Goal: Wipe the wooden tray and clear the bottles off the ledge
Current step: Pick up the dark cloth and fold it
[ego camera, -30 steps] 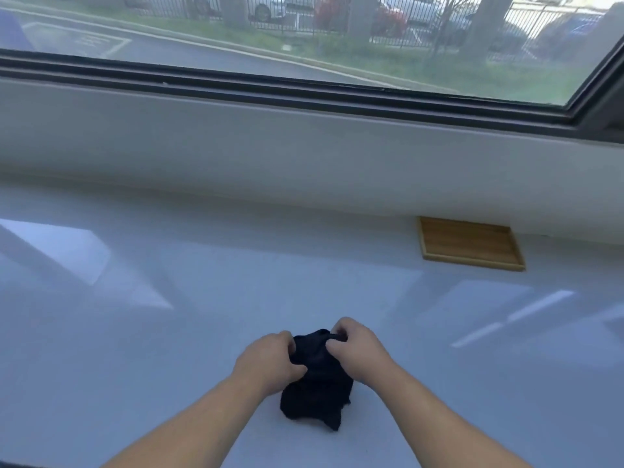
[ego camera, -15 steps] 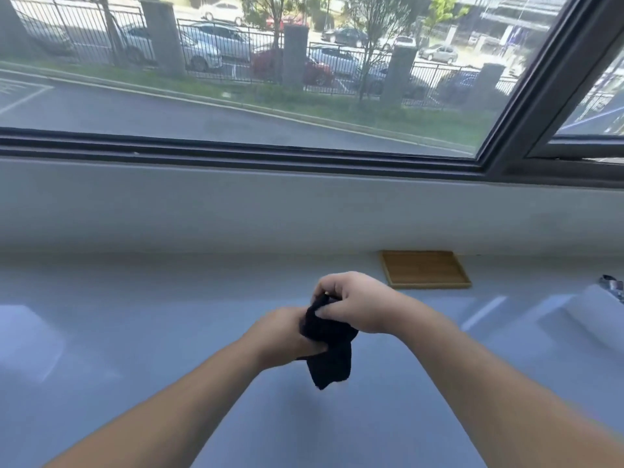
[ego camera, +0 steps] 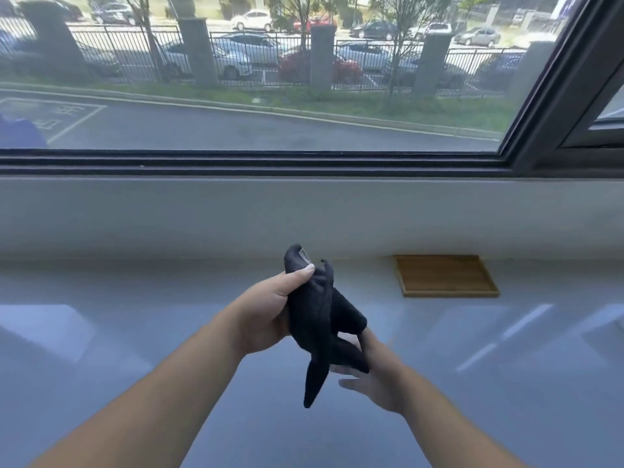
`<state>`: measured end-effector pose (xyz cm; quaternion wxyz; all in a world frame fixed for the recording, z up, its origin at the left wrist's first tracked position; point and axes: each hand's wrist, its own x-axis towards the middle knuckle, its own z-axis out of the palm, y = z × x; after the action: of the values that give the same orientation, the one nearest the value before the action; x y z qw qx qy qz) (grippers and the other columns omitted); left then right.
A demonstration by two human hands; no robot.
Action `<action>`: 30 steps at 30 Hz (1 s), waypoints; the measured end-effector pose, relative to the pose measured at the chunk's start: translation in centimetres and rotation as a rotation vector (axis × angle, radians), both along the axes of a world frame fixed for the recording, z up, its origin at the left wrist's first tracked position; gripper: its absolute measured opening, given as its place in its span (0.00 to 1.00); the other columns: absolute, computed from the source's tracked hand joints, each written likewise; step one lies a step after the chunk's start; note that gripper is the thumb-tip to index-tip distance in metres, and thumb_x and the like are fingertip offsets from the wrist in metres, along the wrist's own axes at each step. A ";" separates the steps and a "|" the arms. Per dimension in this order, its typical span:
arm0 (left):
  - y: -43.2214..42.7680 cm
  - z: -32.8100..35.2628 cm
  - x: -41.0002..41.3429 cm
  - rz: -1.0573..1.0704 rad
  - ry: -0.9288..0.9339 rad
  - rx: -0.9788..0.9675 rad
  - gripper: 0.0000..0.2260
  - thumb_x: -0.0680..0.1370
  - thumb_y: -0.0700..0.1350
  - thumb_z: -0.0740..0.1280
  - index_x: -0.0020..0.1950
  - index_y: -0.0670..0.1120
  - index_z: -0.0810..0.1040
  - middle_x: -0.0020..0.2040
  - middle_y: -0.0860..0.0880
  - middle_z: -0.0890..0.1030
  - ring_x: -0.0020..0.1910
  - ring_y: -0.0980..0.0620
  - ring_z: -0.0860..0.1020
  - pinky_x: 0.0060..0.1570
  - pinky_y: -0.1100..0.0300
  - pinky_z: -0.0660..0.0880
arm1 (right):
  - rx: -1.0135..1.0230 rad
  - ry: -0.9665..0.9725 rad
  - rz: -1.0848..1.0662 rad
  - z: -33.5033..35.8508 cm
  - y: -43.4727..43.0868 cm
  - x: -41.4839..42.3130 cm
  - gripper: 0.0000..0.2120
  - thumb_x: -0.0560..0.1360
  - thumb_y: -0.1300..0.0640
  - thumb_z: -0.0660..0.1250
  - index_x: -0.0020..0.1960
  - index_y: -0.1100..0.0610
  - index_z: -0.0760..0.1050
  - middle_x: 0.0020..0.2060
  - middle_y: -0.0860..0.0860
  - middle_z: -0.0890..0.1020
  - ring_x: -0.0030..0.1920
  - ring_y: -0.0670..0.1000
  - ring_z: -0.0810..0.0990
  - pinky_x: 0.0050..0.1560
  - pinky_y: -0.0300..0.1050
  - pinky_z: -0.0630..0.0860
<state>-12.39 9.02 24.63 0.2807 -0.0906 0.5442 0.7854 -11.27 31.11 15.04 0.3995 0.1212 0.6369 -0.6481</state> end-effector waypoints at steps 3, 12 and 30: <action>-0.1 -1.4 0.1 0.034 -0.067 0.049 0.27 0.81 0.59 0.69 0.71 0.39 0.79 0.68 0.38 0.81 0.67 0.39 0.80 0.66 0.46 0.76 | -0.300 -0.052 0.015 -0.1 -0.7 -0.1 0.47 0.73 0.19 0.46 0.74 0.50 0.76 0.71 0.52 0.80 0.74 0.54 0.75 0.78 0.62 0.64; -2.0 -5.4 0.5 0.094 -0.071 0.072 0.21 0.79 0.43 0.65 0.72 0.41 0.77 0.68 0.35 0.80 0.63 0.38 0.82 0.56 0.46 0.81 | -0.382 0.083 0.051 0.4 -0.4 -2.8 0.25 0.81 0.46 0.67 0.75 0.55 0.74 0.73 0.67 0.74 0.68 0.64 0.76 0.65 0.63 0.69; -2.3 -8.8 2.2 -0.013 -0.171 -0.243 0.33 0.69 0.63 0.80 0.69 0.52 0.79 0.63 0.52 0.86 0.61 0.49 0.84 0.63 0.47 0.77 | -0.181 0.213 -0.013 4.0 -3.4 -3.4 0.09 0.82 0.66 0.64 0.59 0.61 0.80 0.52 0.63 0.85 0.51 0.63 0.84 0.61 0.67 0.78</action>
<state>-10.20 6.70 15.82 0.3181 -0.1870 0.6099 0.7014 -14.66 27.71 19.05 0.3346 0.0195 0.6139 -0.7147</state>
